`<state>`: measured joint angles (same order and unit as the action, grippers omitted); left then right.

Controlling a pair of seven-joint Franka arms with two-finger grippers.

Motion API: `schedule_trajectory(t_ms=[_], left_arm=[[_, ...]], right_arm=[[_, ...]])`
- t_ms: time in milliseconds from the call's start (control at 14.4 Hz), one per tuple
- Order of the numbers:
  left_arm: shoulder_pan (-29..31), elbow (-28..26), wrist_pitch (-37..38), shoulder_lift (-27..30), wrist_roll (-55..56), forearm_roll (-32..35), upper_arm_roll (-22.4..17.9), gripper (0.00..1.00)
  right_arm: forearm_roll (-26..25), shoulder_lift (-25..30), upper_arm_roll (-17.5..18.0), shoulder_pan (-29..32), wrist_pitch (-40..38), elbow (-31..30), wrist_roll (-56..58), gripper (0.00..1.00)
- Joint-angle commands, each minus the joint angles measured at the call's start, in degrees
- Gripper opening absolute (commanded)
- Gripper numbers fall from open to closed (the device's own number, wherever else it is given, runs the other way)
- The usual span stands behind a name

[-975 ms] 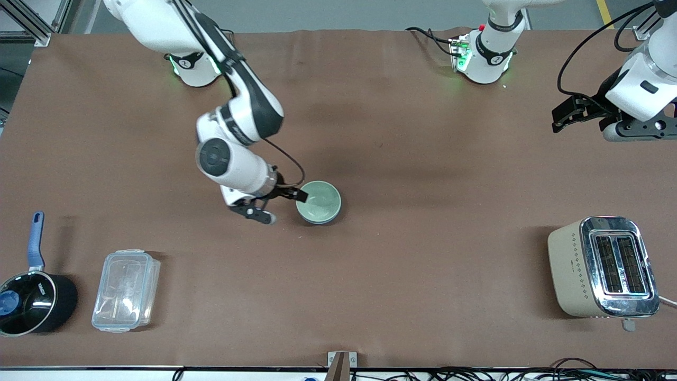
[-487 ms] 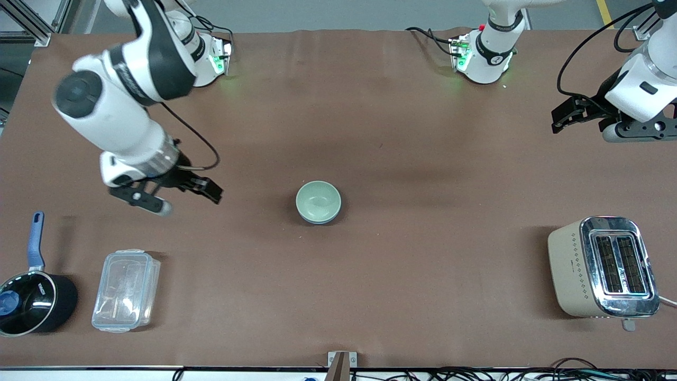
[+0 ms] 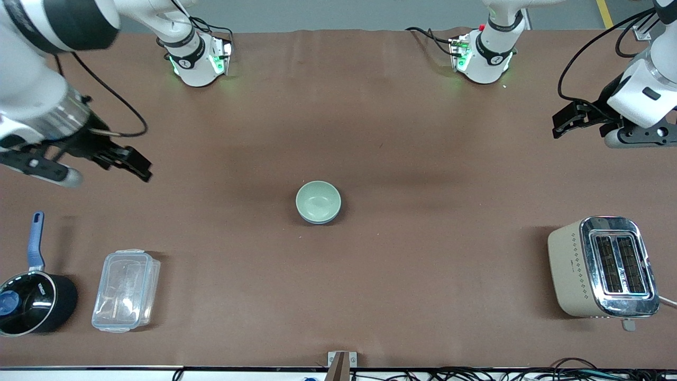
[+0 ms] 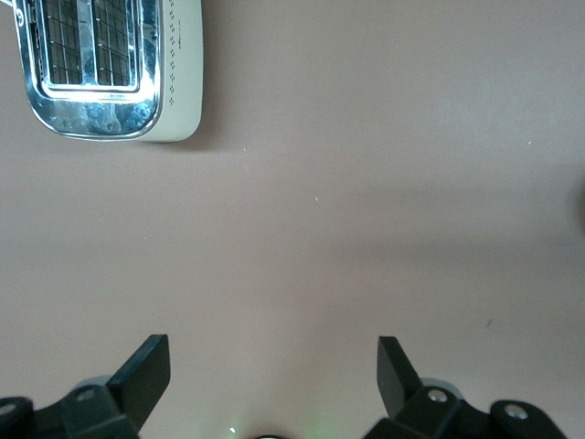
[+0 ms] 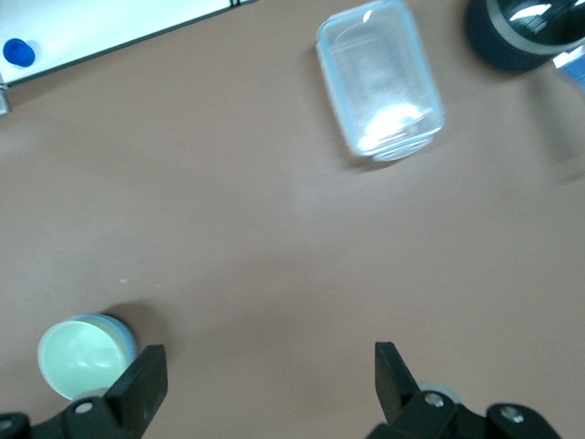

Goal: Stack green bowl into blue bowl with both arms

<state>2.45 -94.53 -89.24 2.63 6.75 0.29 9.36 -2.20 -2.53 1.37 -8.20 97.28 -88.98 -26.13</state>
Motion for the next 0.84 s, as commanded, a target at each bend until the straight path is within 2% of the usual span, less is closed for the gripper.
schedule_trajectory(t_ms=[0,278,766], left_arm=[[0.0,1.3,0.3,-0.4,-1.0,-0.4,0.1,1.00],[0.2,1.3,0.3,-0.4,-1.0,-0.4,0.1,1.00],[0.2,1.4,0.3,-0.5,-1.3,-0.4,0.1,1.00]], right_arm=[[-1.6,2.4,0.8,4.1,-3.0,0.6,8.1,1.00],[-0.9,4.3,0.7,6.7,-8.1,0.7,12.8,1.00],[-0.6,3.5,-0.4,7.0,-8.9,4.2,17.5,1.00]])
